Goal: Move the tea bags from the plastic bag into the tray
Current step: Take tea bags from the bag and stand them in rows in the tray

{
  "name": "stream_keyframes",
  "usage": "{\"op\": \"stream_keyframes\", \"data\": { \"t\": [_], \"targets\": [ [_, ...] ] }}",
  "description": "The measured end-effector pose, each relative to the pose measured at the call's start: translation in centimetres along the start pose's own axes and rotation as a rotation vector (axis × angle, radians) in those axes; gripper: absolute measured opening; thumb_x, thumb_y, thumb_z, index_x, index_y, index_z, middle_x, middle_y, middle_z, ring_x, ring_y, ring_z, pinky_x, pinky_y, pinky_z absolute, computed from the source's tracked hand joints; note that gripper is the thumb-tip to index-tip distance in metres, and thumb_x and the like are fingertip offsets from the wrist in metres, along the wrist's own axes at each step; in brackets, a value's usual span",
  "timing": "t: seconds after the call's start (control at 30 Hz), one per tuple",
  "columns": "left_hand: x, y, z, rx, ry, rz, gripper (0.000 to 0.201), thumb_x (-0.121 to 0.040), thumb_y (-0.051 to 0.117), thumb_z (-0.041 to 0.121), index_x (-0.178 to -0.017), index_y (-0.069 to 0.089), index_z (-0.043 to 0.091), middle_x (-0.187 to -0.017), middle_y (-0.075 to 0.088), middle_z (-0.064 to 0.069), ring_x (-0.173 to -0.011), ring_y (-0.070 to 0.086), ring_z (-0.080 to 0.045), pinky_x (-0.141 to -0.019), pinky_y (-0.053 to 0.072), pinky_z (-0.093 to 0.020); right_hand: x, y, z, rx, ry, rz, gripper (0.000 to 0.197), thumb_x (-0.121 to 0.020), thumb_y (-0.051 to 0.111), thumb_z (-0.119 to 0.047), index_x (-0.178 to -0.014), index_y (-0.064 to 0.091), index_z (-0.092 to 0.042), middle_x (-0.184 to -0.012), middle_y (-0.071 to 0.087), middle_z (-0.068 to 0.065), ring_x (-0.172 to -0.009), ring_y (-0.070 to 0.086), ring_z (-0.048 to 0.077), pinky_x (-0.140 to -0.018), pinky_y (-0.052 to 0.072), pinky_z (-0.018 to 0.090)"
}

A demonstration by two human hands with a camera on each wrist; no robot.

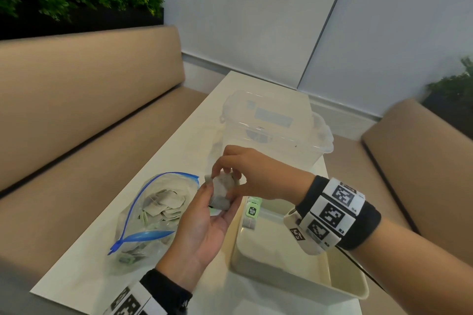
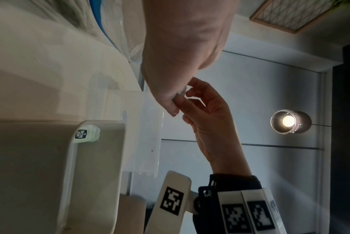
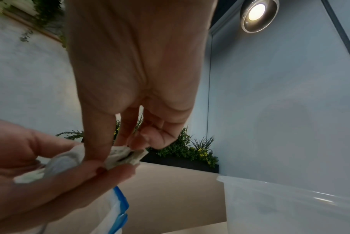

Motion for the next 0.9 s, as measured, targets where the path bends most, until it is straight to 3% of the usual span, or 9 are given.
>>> {"op": "stream_keyframes", "data": {
  "t": [0.1, 0.17, 0.23, 0.4, 0.5, 0.6, 0.67, 0.77, 0.9],
  "targets": [
    [0.2, 0.1, 0.1, 0.003, -0.011, 0.006, 0.026, -0.096, 0.052, 0.020, -0.109, 0.062, 0.000, -0.115, 0.067, -0.020, -0.104, 0.065, -0.029, -0.079, 0.057, -0.042, 0.1, -0.3, 0.0, -0.013, -0.013, 0.036, 0.028, -0.076, 0.073, -0.010, -0.101, 0.062, -0.015, -0.092, 0.043, -0.008, -0.069, 0.045, 0.001, -0.063, 0.039, 0.013],
    [0.1, 0.0, 0.3, 0.050, -0.047, 0.024, 0.030, -0.096, 0.051, 0.019, -0.114, 0.060, -0.003, -0.115, 0.066, -0.023, -0.102, 0.066, -0.031, -0.077, 0.057, -0.043, 0.2, -0.7, -0.1, -0.032, -0.036, 0.045, 0.019, -0.077, 0.073, -0.011, -0.095, 0.064, -0.012, -0.091, 0.048, -0.007, -0.069, 0.052, 0.009, -0.059, 0.036, 0.007],
    [0.1, -0.1, 0.6, 0.088, -0.062, 0.045, 0.034, -0.097, 0.050, 0.020, -0.119, 0.056, -0.005, -0.113, 0.066, -0.024, -0.099, 0.067, -0.030, -0.075, 0.058, -0.042, 0.5, -1.2, -0.2, -0.080, -0.073, 0.045, 0.013, -0.079, 0.071, -0.009, -0.090, 0.067, -0.013, -0.089, 0.053, -0.006, -0.068, 0.055, 0.008, -0.059, 0.038, 0.007],
    [-0.1, -0.5, 1.0, 0.087, -0.042, 0.043, 0.029, -0.098, 0.047, 0.025, -0.111, 0.060, 0.002, -0.098, 0.071, -0.019, -0.080, 0.072, -0.025, -0.060, 0.060, -0.032, 1.5, -2.3, 0.1, -0.220, -0.070, 0.041, 0.020, -0.080, 0.064, -0.002, -0.085, 0.071, -0.020, -0.090, 0.050, -0.006, -0.071, 0.056, 0.003, -0.064, 0.048, 0.017],
    [-0.1, -0.4, 1.1, 0.085, -0.008, 0.028, 0.029, -0.099, 0.045, 0.024, -0.111, 0.060, 0.003, -0.100, 0.072, -0.019, -0.084, 0.072, -0.026, -0.067, 0.060, -0.036, 1.8, -2.5, 0.6, -0.242, -0.032, -0.012, 0.021, -0.082, 0.060, -0.001, -0.084, 0.068, -0.021, -0.082, 0.064, -0.003, -0.067, 0.060, 0.006, -0.064, 0.047, 0.013],
    [0.1, -0.2, 1.1, 0.077, 0.008, 0.016, 0.027, -0.099, 0.044, 0.023, -0.105, 0.061, 0.003, -0.090, 0.073, -0.018, -0.077, 0.073, -0.024, -0.060, 0.060, -0.032, 2.4, -2.5, 0.8, -0.272, 0.005, -0.024, 0.015, -0.081, 0.060, -0.004, -0.085, 0.068, -0.017, -0.077, 0.069, -0.005, -0.069, 0.063, 0.005, -0.065, 0.047, 0.011],
    [0.1, -0.2, 1.0, 0.071, 0.010, 0.023, 0.028, -0.099, 0.045, 0.023, -0.110, 0.060, 0.002, -0.098, 0.072, -0.020, -0.086, 0.072, -0.026, -0.063, 0.060, -0.034, 2.8, -2.8, 0.7, -0.276, 0.030, -0.032, 0.008, -0.079, 0.066, -0.010, -0.082, 0.067, -0.017, -0.071, 0.064, -0.013, -0.067, 0.063, 0.002, -0.064, 0.047, 0.011],
    [0.0, -0.3, 1.0, 0.112, 0.011, 0.042, 0.030, -0.097, 0.049, 0.020, -0.120, 0.057, 0.002, -0.116, 0.067, -0.020, -0.101, 0.067, -0.034, -0.078, 0.057, -0.043, 3.3, -3.4, 1.1, -0.217, 0.103, -0.074, 0.017, -0.076, 0.072, -0.015, -0.078, 0.061, -0.028, -0.074, 0.060, -0.017, -0.065, 0.062, -0.001, -0.062, 0.046, 0.013],
    [-0.2, -0.5, 1.2, 0.152, 0.022, 0.036, 0.031, -0.097, 0.049, 0.020, -0.122, 0.056, 0.003, -0.115, 0.067, -0.018, -0.098, 0.068, -0.035, -0.080, 0.055, -0.046, 3.7, -3.2, 2.7, -0.163, 0.224, -0.201, 0.023, -0.082, 0.061, -0.007, -0.086, 0.055, -0.029, -0.085, 0.061, -0.007, -0.066, 0.067, 0.015, -0.057, 0.055, 0.025]
  ]
}}
Point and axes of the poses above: each hand's wrist, its own x-axis away from the middle knuckle, its own y-axis out of the palm, z = x × y, the point moved 1 cm from there along -x, towards the middle knuckle
